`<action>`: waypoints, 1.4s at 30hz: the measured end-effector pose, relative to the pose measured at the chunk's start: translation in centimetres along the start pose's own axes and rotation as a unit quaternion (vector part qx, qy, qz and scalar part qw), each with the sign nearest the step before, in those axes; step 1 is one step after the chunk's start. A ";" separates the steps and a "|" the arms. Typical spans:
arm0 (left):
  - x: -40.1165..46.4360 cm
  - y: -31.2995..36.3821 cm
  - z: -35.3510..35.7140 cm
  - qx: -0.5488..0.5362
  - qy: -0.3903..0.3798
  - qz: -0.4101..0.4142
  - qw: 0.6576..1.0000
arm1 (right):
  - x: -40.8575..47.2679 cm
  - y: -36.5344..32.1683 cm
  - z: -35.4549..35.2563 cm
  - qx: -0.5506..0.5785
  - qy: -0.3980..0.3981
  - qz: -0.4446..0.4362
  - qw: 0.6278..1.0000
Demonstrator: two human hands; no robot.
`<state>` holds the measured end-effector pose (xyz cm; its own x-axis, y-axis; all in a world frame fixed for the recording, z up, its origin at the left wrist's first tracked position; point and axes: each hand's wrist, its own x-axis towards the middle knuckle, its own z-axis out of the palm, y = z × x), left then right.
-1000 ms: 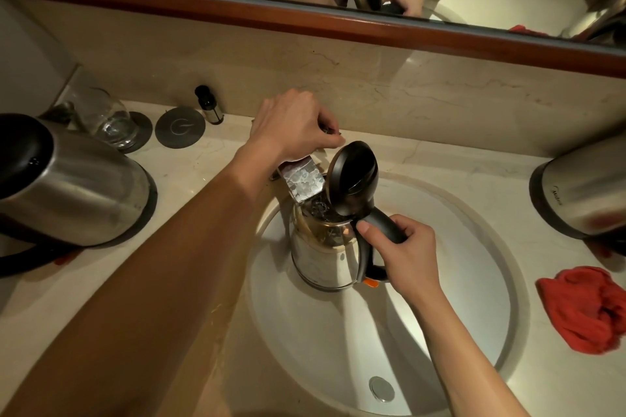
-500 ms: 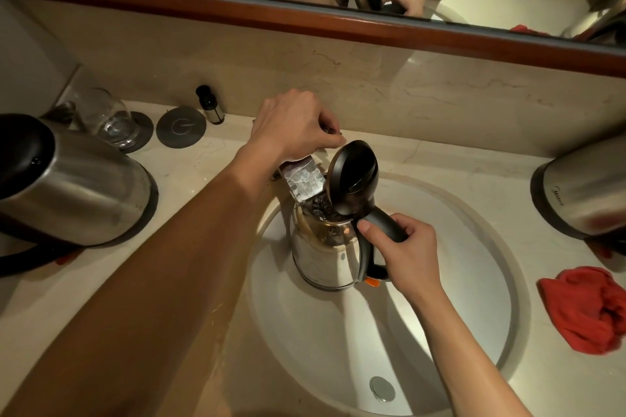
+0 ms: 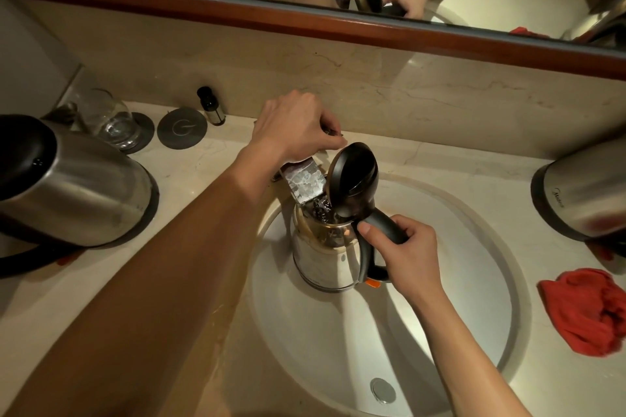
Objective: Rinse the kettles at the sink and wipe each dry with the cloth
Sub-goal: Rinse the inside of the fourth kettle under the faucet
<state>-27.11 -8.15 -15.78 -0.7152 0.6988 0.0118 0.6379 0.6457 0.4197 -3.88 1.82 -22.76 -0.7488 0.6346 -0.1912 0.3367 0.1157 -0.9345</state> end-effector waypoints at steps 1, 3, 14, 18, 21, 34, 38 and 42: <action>0.0 0.0 0.0 -0.001 0.000 0.000 1.000 | 0.0 -0.1 0.1 0.000 0.000 0.000 1.000; 0.0 0.0 0.0 0.001 -0.001 0.002 1.000 | 0.0 -0.2 0.1 -0.001 0.001 -0.001 1.000; 0.0 0.0 0.0 0.007 -0.006 0.007 1.000 | 0.1 0.2 0.0 0.000 0.003 -0.004 1.000; 0.0 -0.1 0.1 0.008 -0.002 0.005 1.000 | 0.0 0.2 0.0 -0.003 0.006 -0.005 1.000; 0.0 -0.1 0.1 0.007 -0.003 0.005 1.000 | 0.0 0.2 0.0 -0.004 0.004 -0.004 1.000; 0.0 0.0 0.0 0.008 -0.003 0.005 1.000 | 0.0 -0.1 0.2 -0.001 0.005 -0.003 1.000; 0.0 -0.1 0.0 0.004 -0.004 0.004 1.000 | 0.0 -0.2 0.1 0.000 0.005 -0.007 1.000; -0.1 0.0 0.0 0.006 -0.002 0.005 1.000 | -0.1 -0.3 0.1 -0.001 0.005 -0.006 1.000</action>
<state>-27.09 -8.22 -15.77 -0.7078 0.7063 0.0119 0.6481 0.6427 0.4086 -3.98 1.61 -22.55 -0.7473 0.6405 -0.1768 0.3290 0.1256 -0.9359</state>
